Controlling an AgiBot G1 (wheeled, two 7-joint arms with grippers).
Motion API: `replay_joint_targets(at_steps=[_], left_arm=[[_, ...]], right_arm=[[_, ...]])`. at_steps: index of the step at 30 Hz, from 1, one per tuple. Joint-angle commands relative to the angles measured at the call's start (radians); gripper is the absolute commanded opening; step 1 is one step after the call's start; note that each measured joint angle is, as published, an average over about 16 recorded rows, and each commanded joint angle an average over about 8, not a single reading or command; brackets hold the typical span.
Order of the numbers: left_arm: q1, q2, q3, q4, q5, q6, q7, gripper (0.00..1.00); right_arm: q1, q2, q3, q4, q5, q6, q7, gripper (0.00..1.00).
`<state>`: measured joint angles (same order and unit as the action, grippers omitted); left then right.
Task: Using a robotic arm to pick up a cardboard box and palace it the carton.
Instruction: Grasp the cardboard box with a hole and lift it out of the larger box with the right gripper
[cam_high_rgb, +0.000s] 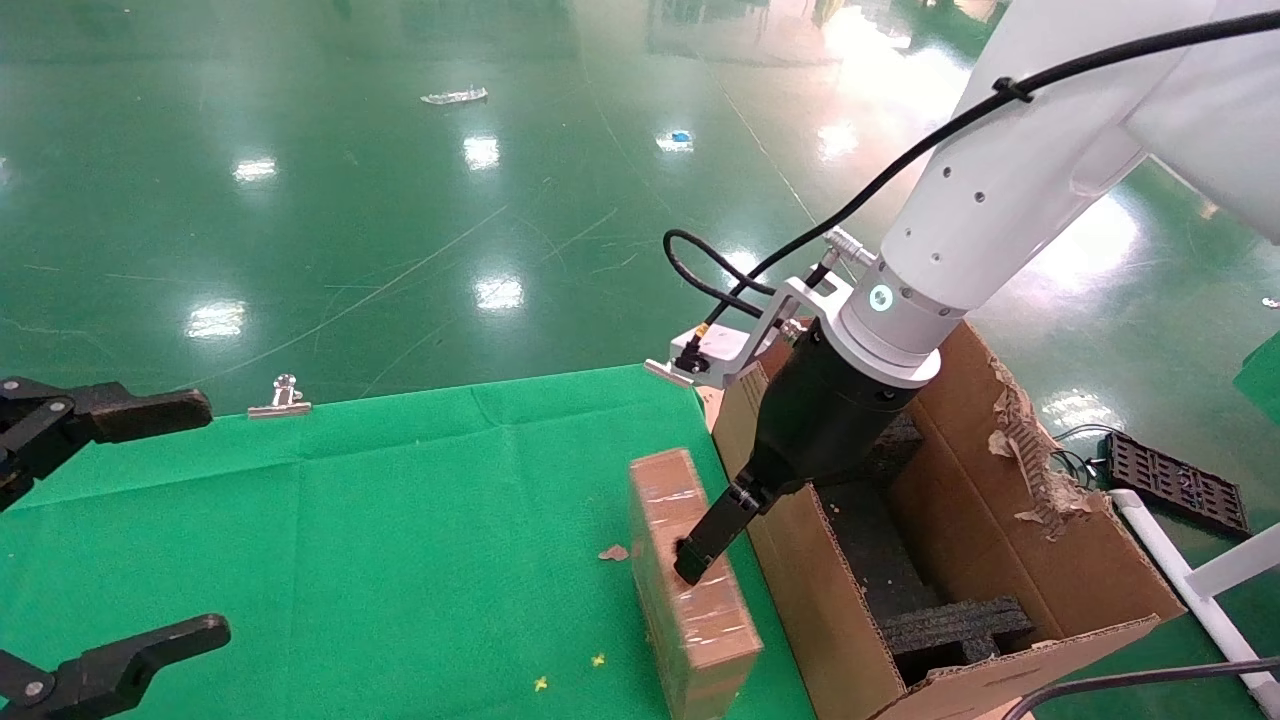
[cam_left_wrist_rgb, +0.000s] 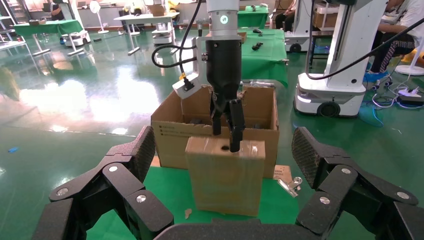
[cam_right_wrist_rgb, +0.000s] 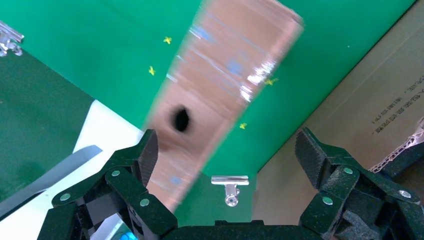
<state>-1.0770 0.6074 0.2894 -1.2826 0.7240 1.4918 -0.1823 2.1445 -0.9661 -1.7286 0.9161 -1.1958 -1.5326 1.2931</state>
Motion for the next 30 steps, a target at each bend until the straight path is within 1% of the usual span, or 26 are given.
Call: replay_joint_targets(at_steps=[1, 11, 12, 16, 18, 19, 20, 21, 26, 28, 30], left_arm=[[0.0, 0.0, 0.0, 0.0, 0.0, 0.0, 0.0, 1.0], [0.0, 0.0, 0.001, 0.0, -0.001, 0.0, 0.0, 1.0], [0.0, 0.0, 0.001, 0.0, -0.001, 0.0, 0.0, 1.0], [0.0, 0.0, 0.001, 0.0, -0.001, 0.0, 0.001, 1.0], [0.0, 0.0, 0.001, 0.0, -0.001, -0.001, 0.001, 1.0], [0.0, -0.001, 0.001, 0.0, -0.001, -0.001, 0.001, 1.0], [0.0, -0.001, 0.001, 0.0, -0.001, -0.001, 0.001, 1.0], [0.0, -0.001, 0.001, 0.0, -0.001, -0.001, 0.001, 1.0], [0.0, -0.001, 0.002, 0.0, -0.001, -0.001, 0.001, 1.0], [0.0, -0.001, 0.002, 0.0, -0.001, -0.001, 0.001, 1.0], [0.0, -0.001, 0.002, 0.0, -0.001, -0.001, 0.001, 1.0]], right_arm=[[0.007, 0.004, 0.003, 0.001, 0.005, -0.001, -0.001, 1.0], [-0.037, -0.019, -0.014, -0.003, -0.004, 0.018, 0.004, 0.99], [-0.041, -0.022, -0.016, -0.003, -0.006, 0.02, 0.004, 0.95], [-0.052, -0.029, -0.023, -0.003, -0.014, 0.026, 0.006, 0.71], [-0.05, -0.029, -0.023, -0.003, -0.015, 0.026, 0.006, 0.62], [-0.048, -0.029, -0.022, -0.003, -0.014, 0.026, 0.006, 0.59], [-0.044, -0.027, -0.02, -0.003, -0.013, 0.025, 0.005, 0.6], [-0.039, -0.025, -0.018, -0.004, -0.012, 0.024, 0.004, 0.63], [-0.009, -0.014, -0.006, -0.006, -0.002, 0.015, -0.005, 0.87], [0.0, -0.01, -0.001, -0.005, 0.002, 0.014, -0.009, 0.95], [0.005, -0.007, 0.002, -0.002, 0.005, 0.014, -0.012, 0.99]])
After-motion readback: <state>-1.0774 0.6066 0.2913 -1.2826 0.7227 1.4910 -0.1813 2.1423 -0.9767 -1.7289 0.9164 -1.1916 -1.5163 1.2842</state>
